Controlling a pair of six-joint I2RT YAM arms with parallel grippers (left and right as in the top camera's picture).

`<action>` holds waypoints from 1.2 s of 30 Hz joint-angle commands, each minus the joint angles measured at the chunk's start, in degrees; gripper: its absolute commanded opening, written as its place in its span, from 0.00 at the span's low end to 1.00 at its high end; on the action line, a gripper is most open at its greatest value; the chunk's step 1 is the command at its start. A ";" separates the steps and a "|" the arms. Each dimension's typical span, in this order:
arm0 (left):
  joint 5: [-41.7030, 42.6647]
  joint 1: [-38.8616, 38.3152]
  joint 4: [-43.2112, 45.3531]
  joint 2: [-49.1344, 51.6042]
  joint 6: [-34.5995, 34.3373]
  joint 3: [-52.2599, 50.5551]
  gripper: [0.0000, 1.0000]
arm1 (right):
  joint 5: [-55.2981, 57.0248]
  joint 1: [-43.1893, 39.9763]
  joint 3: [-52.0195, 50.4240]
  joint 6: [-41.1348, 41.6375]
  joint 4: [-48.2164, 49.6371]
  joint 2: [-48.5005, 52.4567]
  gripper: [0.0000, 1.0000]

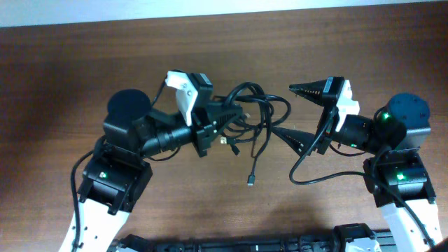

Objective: Untangle cables

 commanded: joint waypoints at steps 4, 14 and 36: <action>-1.97 -4.79 2.12 -0.44 1.20 1.55 0.00 | -1.18 -0.07 -0.28 -0.63 0.33 -0.55 0.84; -4.72 -5.46 3.52 -0.46 0.76 1.55 0.00 | -1.18 -0.07 -0.28 -0.61 0.31 -0.55 0.04; -33.68 -5.46 -3.58 -0.68 -15.02 1.57 0.00 | 14.51 -0.07 -0.28 6.75 -2.71 -0.55 0.04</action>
